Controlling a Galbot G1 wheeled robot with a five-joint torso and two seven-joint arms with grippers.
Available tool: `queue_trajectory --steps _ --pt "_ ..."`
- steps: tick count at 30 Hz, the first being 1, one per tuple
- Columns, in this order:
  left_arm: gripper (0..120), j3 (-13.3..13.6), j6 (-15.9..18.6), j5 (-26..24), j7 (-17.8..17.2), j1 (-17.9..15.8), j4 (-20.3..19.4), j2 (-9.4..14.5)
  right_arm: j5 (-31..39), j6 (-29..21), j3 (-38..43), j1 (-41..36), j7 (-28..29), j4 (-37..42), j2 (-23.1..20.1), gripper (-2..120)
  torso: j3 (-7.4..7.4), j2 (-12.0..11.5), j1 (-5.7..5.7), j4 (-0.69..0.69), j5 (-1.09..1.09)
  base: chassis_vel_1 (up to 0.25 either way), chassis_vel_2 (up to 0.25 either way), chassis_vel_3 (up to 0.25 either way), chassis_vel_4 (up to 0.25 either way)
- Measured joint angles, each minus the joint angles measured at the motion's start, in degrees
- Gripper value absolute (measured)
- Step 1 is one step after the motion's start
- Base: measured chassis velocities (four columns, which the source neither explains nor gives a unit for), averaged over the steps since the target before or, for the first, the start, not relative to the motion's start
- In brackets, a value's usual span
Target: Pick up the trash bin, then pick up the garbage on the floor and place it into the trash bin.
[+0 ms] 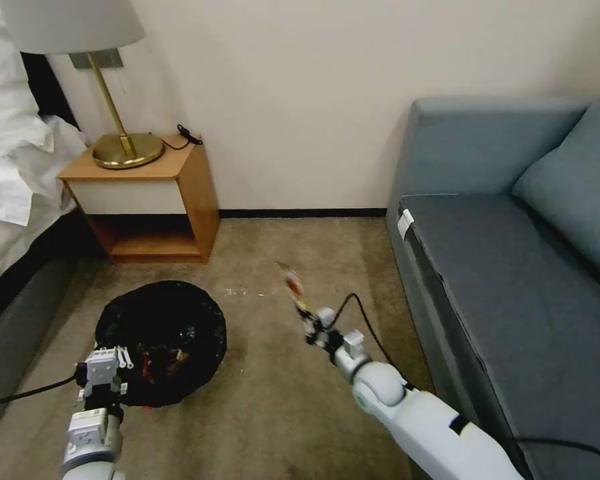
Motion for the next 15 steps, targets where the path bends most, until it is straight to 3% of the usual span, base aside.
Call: queue_trajectory --steps 9,15 --pt "6 0.01 0.02 -0.3 0.05 -0.23 0.27 -0.02 5.04 8.45 -13.35 6.82 -1.56 -1.74 6.02 0 0.0 0.0 0.0 0.0 -0.01 0.0 0.0 0.0 0.0" --pt "6 0.03 -0.16 -1.08 0.19 -0.16 0.16 0.19 3.64 12.46 -14.7 6.08 -1.07 -6.28 10.6 0 0.0 0.0 0.0 0.0 -0.01 0.0 0.0 0.0 0.0"
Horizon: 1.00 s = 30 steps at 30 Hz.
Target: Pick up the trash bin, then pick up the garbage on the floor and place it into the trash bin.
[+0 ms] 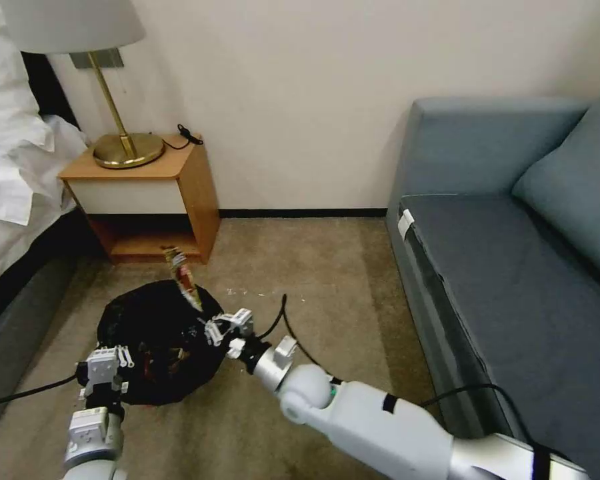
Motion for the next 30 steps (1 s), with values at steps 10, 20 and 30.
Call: queue_trajectory --steps 10,20,30 --pt "6 0.28 0.82 -0.82 0.01 -0.06 -1.22 0.03 -3.37 0.97 1.74 -4.11 0.0 -2.85 3.5 0 -0.01 0.0 0.0 -0.01 0.01 0.0 0.0 0.0 0.0" --pt "6 0.07 0.8 -0.87 0.0 0.48 -1.77 0.17 -4.76 0.7 2.15 -7.99 0.93 -3.31 5.03 0 -0.01 0.0 0.0 -0.01 0.01 0.0 0.0 0.0 0.0" --pt "6 0.08 0.33 -0.61 0.01 0.73 -1.82 -0.16 -12.14 -4.38 2.09 -9.09 2.17 -1.93 3.11 32 0.0 0.0 0.0 -0.01 0.02 0.0 0.0 0.0 0.0"
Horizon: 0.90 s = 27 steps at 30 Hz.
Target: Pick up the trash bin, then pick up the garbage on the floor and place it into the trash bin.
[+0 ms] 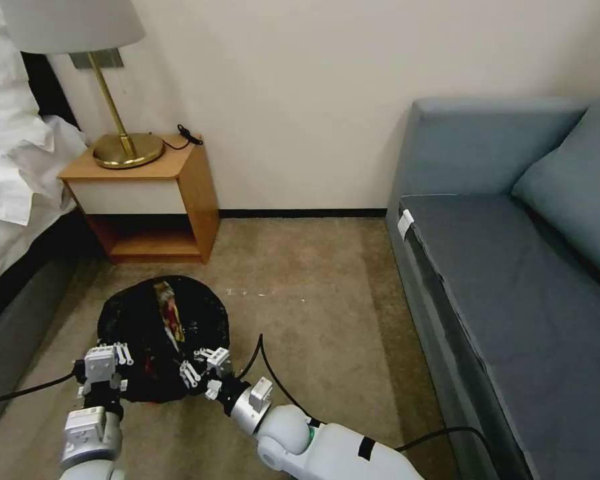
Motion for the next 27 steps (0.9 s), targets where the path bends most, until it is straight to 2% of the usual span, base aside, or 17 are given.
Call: queue_trajectory --steps 2,4,7,8,11,13,14,16,18,19,20,21,23,25,26,27 --pt "6 0.0 0.0 0.03 0.0 0.0 0.0 -0.04 -1.4 -0.43 0.04 -0.05 0.32 -0.05 -0.08 35 0.0 0.0 0.0 0.0 0.0 0.0 0.0 0.0 0.0" --pt "6 0.04 -0.04 0.29 0.0 0.01 -0.03 -0.18 -4.86 -0.9 0.21 -0.1 0.77 -0.58 -0.16 46 0.0 0.0 0.0 0.0 0.0 0.0 0.0 0.0 0.0" --pt "6 0.11 -0.12 0.47 0.0 0.09 -0.05 -0.26 -5.95 -0.86 0.47 -0.15 0.78 -0.72 -0.23 54 0.0 0.0 0.0 0.0 0.0 0.0 0.0 0.0 0.0" --pt "6 0.11 -0.17 0.53 0.0 0.12 -0.05 -0.26 -6.57 -0.44 1.06 -0.23 0.54 -0.67 -0.4 60 0.0 0.0 0.0 0.0 0.01 0.0 0.0 0.0 0.0" --pt "6 0.03 -0.19 0.13 0.01 0.12 0.08 0.1 -8.04 1.79 5.51 -0.31 -2.67 0.94 -1.47 73 0.0 0.0 0.0 0.01 0.01 0.0 0.0 0.0 0.0" --pt "6 0.01 -0.19 -0.21 0.01 0.09 0.23 0.22 -8.06 2.0 6.8 -0.39 -3.38 1.65 -1.83 76 0.0 0.0 0.0 0.0 0.01 0.0 0.0 0.0 0.0" --pt "6 0.0 -0.1 -1.14 0.02 0.02 0.57 0.43 -7.62 2.14 9.68 -0.63 -4.29 3.51 -2.6 84 0.0 0.0 0.0 0.0 0.01 0.0 0.0 0.0 0.0" --pt "6 -0.01 0.2 -2.26 0.02 -0.04 0.81 0.6 -7.01 1.82 12.27 -1.08 -4.38 5.48 -3.49 87 0.0 0.0 0.0 0.0 0.01 0.0 0.0 0.0 0.0" --pt "6 0.05 1.97 -5.99 -0.65 -0.11 0.97 0.94 -6.89 0.24 17.87 -3.42 -1.65 11.07 -5.63 97 0.0 0.0 0.0 0.0 0.01 0.0 0.0 0.0 0.0" --pt "6 0.05 2.7 -7.45 -1.09 -0.12 0.96 1.08 -7.64 -0.44 19.49 -4.35 0.05 12.73 -6.16 98 0.0 0.0 0.0 -0.01 0.01 0.0 0.0 0.0 0.0" --pt "6 0.05 2.7 -7.45 -1.09 -0.12 0.96 1.08 -7.64 -0.44 19.49 -4.35 0.05 12.73 -6.16 98 0.0 0.0 0.0 -0.01 0.01 0.0 0.0 0.0 0.0" --pt "6 0.07 4.04 -9.93 -2.12 -0.17 0.76 1.32 -10.15 -2.14 22.89 -6.65 3.38 16.1 -6.95 99 0.0 0.0 0.0 -0.01 0.0 0.0 0.0 0.0 0.0" --pt "6 0.07 5.64 -13.15 -4.14 -0.3 0.31 1.66 -14.33 -3.66 28.22 -9.8 6.28 19.69 -7.11 100 0.0 0.0 0.0 0.0 0.01 0.0 0.0 0.0 0.0" --pt "6 0.05 6.23 -14.48 -4.97 -0.34 0.14 1.78 -16.15 -3.9 30.79 -11.12 6.85 21.13 -6.94 100 0.0 0.0 0.0 0.0 0.01 0.0 0.0 0.0 0.0" --pt "6 0.01 7.7 -18.28 -6.9 -0.5 -0.3 2.05 -18.66 -4.11 35.19 -13.55 7.05 23.7 -6.41 100 0.0 0.0 0.0 0.0 0.01 0.0 0.0 0.0 0.0" --pt "6 0.01 8.16 -19.51 -7.51 -0.57 -0.44 2.13 -19.22 -4.16 36.43 -14.31 6.97 24.5 -6.23 100 0.0 0.0 0.0 0.0 0.01 0.0 0.0 0.0 0.0"
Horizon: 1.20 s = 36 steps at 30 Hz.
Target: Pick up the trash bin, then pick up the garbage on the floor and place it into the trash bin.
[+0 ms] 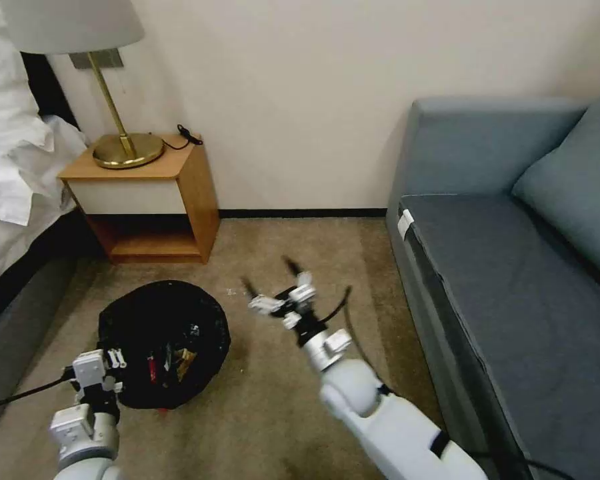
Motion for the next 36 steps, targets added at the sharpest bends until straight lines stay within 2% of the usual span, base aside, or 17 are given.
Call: queue_trajectory --steps 1,4,5,7,8,10,13,18,25,28,29,31,32,35,36 --pt "6 0.0 0.0 0.0 0.0 0.0 0.0 0.0 0.0 0.0 0.0 0.0 0.0 0.0 0.0 100 0.0 0.0 0.0 0.0 0.0 0.0 0.0 0.0 0.0" --pt "6 -0.23 5.74 -16.74 -7.16 -1.27 -1.63 0.47 -5.72 -2.5 11.05 -8.39 -0.69 8.73 2.73 100 0.0 0.0 0.0 0.0 -0.01 0.0 0.0 0.0 0.0" --pt "6 -0.23 5.74 -16.74 -7.16 -1.27 -1.63 0.47 -5.72 -2.5 11.05 -8.39 -0.69 8.73 2.73 100 0.0 0.0 0.0 0.0 -0.01 0.0 0.0 0.0 0.0" --pt "6 -0.55 7.67 -23.6 -9.56 -1.94 -1.98 0.51 -8.23 -3.19 14.44 -11.53 -0.63 11.05 3.77 100 0.0 0.0 0.0 0.0 -0.01 0.0 0.0 0.0 0.0" --pt "6 -0.75 8.97 -29.07 -11.46 -2.44 -2.11 0.51 -10.19 -3.27 16.88 -14.07 -0.62 12.56 4.51 100 0.0 0.0 0.0 -0.01 0.0 0.0 0.0 0.0 0.0" --pt "6 -0.86 9.94 -34.52 -14.34 -3.24 -2.02 0.43 -11.74 -3.06 20.23 -17.14 -0.58 14.41 5.33 100 -0.01 0.0 0.0 -0.01 -0.02 0.0 0.0 0.0 0.0" --pt "6 -0.92 10.2 -37.52 -15.73 -3.7 -1.38 0.33 -11.82 -2.5 22.6 -19.41 -0.56 15.6 5.78 100 -0.01 0.0 0.0 -0.02 -0.01 0.0 0.0 0.0 0.0" --pt "6 -0.62 10.16 -38.09 -16.04 -3.81 -0.06 0.12 -10.91 -1.19 24.58 -21.51 -0.56 16.02 5.89 100 0.0 0.0 0.0 -0.01 -0.01 0.0 0.0 0.0 0.0" --pt "6 -0.19 7.99 -37.26 -16.33 -3.59 2.48 -0.13 -10.22 -0.15 24.32 -22.08 -0.46 15.36 7.37 100 -0.01 0.0 0.0 0.01 0.01 0.0 0.0 0.0 0.0" --pt "12 -0.05 7.94 -36.88 -17.4 -3.0 2.46 -0.15 -10.22 0.03 24.05 -22.15 -0.46 15.07 7.66 100 -0.01 0.0 -0.01 0.01 -0.01 0.0 0.0 0.0 0.0" --pt "19 0.06 7.99 -36.28 -18.29 -2.45 2.11 -0.14 -10.26 0.24 23.92 -22.15 -0.48 14.74 7.78 100 0.0 0.0 0.0 0.0 -0.08 0.0 0.0 0.0 0.0" --pt "28 0.03 8.0 -34.52 -19.46 -1.33 0.59 -0.02 -10.29 0.48 23.72 -22.1 -0.51 14.34 7.86 100 0.0 0.0 0.0 0.0 -0.02 0.0 0.0 0.0 0.0" --pt "28 0.03 8.0 -34.52 -19.46 -1.33 0.59 -0.02 -10.29 0.48 23.72 -22.1 -0.51 14.34 7.86 100 0.0 0.0 0.0 0.0 -0.02 0.0 0.0 0.0 0.0" --pt "43 0.1 7.99 -31.01 -20.22 0.15 -2.95 0.0 -10.39 0.36 23.38 -22.09 0.54 14.2 7.81 100 0.0 0.0 -0.01 0.0 -0.01 0.0 0.0 0.0 0.0" --pt "43 0.1 7.99 -31.01 -20.22 0.15 -2.95 0.0 -10.39 0.36 23.38 -22.09 0.54 14.2 7.81 100 0.0 0.0 -0.01 0.0 -0.01 0.0 0.0 0.0 0.0"
